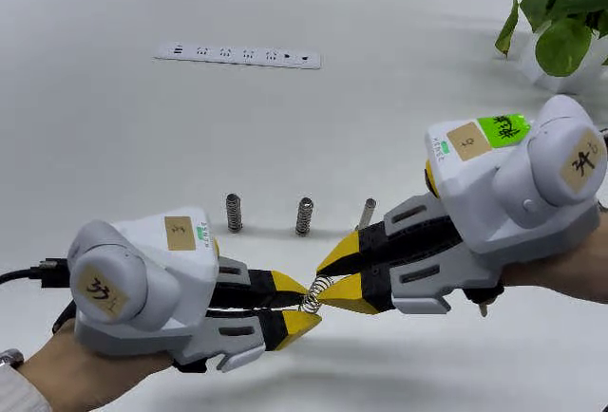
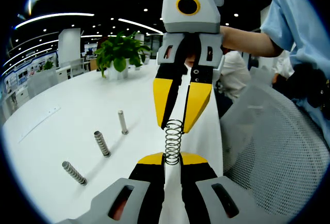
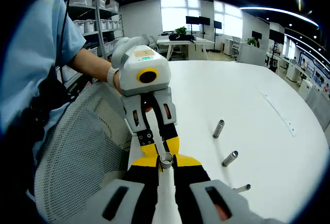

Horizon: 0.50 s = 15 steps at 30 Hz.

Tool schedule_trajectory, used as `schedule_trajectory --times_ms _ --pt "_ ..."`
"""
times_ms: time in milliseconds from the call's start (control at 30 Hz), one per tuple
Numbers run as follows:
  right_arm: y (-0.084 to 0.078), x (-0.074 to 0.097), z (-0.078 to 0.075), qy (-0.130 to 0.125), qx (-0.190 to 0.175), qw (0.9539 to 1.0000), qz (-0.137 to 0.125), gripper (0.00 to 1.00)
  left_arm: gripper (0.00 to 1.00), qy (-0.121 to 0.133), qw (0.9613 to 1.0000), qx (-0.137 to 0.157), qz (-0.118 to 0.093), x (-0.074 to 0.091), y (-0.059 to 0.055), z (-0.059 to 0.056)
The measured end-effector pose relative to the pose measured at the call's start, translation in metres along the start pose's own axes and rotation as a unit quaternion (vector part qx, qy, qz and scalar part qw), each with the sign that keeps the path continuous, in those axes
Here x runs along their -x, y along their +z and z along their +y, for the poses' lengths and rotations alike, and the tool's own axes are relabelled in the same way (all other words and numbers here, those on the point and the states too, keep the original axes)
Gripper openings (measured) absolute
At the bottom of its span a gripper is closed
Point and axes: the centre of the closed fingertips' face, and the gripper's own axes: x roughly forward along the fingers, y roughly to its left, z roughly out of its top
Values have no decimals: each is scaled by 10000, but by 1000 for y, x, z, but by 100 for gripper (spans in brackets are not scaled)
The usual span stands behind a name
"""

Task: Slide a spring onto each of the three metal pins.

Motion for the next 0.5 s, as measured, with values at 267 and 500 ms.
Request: schedule_trajectory --times_ms 267,500 --pt "1 0 -2 12 40 10000 12 12 10 20 10000 3 -52 -2 2 1" --pt "0 1 -1 50 71 9999 78 12 9 1 10000 -3 -95 -3 2 1"
